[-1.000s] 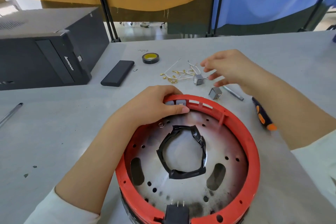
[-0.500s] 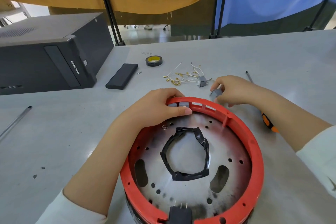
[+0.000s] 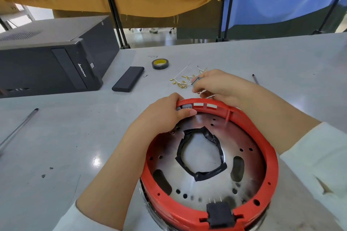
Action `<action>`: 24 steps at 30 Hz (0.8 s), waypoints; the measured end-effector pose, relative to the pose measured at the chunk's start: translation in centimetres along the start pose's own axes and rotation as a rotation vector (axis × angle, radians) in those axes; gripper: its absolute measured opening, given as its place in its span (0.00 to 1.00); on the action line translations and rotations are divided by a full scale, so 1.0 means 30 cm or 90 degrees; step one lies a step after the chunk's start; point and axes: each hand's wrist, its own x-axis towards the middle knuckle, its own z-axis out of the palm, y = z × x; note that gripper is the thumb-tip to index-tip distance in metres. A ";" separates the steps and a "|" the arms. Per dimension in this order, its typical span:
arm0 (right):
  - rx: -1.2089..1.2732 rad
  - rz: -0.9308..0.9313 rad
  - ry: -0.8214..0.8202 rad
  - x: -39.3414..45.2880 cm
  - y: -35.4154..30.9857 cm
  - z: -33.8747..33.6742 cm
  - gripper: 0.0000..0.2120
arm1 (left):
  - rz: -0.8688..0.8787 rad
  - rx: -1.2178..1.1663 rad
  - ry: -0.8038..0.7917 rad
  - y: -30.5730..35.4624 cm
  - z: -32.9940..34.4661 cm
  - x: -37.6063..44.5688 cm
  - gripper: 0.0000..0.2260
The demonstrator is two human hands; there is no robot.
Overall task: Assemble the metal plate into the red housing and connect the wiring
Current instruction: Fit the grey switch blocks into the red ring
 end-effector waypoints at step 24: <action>-0.054 -0.038 -0.026 -0.016 0.055 -0.005 0.07 | 0.116 0.049 0.010 -0.009 0.007 0.029 0.34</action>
